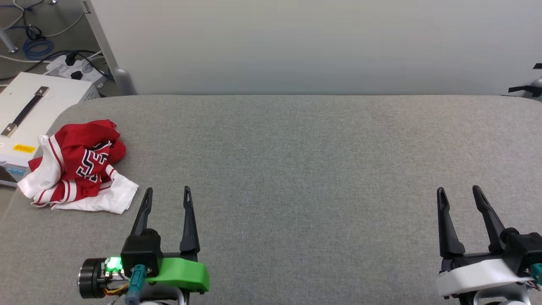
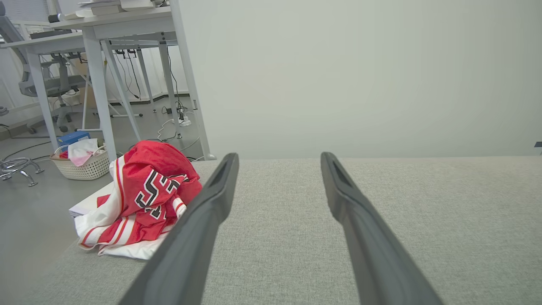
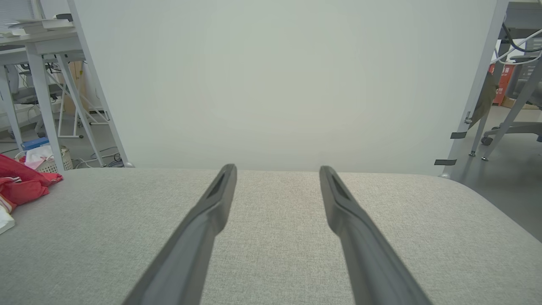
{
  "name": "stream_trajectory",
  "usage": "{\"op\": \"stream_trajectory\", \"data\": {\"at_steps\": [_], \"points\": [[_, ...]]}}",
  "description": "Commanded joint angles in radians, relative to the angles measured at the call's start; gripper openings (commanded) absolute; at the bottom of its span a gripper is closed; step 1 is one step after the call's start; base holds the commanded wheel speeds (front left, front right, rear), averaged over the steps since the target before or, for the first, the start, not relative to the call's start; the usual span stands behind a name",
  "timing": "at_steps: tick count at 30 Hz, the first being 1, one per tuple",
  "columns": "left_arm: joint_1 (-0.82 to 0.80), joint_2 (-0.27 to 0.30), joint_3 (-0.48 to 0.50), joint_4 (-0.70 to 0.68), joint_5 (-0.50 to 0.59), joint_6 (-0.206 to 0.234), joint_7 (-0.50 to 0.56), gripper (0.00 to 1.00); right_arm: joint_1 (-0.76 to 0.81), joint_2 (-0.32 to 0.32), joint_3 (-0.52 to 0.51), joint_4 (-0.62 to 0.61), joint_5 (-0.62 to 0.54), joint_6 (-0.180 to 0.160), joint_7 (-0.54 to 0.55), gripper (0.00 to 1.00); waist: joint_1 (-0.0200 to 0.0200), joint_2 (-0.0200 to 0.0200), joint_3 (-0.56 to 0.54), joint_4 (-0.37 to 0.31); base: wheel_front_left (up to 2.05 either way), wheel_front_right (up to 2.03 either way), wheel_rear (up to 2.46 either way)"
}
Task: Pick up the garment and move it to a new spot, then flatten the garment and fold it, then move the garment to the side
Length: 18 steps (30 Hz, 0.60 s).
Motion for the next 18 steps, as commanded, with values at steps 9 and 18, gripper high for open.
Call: {"op": "stream_trajectory", "data": {"at_steps": [9, 18], "points": [[0.016, -0.004, -0.012, 0.0, -0.007, 0.016, -0.027, 1.0, 0.019, -0.001, -0.004, -0.008, 0.017, -0.001, -0.029, 1.0, 0.0, -0.0001, 0.002, 0.004, 0.0, 0.0, 0.0], [0.021, -0.005, -0.021, 0.004, -0.008, 0.025, -0.046, 1.0, 0.026, -0.001, -0.003, -0.004, 0.023, -0.001, -0.048, 1.0, 0.0, -0.0001, 0.003, 0.006, 0.0, 0.0, 0.0]]}}
